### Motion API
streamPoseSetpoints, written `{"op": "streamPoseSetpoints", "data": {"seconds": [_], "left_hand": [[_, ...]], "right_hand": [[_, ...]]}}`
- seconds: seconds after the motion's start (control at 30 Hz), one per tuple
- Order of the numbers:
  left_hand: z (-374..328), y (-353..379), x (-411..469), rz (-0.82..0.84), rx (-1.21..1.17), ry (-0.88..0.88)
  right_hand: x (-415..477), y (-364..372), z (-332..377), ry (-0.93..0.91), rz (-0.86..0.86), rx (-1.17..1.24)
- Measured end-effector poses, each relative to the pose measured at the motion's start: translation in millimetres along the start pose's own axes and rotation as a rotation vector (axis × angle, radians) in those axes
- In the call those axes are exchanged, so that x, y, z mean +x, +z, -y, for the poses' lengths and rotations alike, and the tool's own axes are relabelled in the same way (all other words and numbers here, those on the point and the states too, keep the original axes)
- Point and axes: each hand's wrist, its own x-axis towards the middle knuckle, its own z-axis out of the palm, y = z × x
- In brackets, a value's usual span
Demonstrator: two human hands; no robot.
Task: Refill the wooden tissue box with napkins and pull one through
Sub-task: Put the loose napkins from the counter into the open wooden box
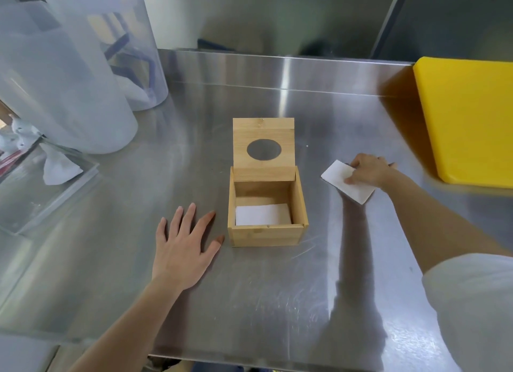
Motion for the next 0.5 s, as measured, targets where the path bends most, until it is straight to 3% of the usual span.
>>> {"op": "streamPoseSetpoints", "data": {"seconds": [0.23, 0.5], "left_hand": [[-0.7, -2.0, -1.0, 0.010, 0.005, -0.006], [-1.6, -4.2, -1.1, 0.008, 0.006, -0.010]], "right_hand": [[-9.0, -0.1, 5.7, -0.134, 0.049, 0.232], [-36.5, -36.6, 18.4, -0.354, 0.163, 0.280]]}}
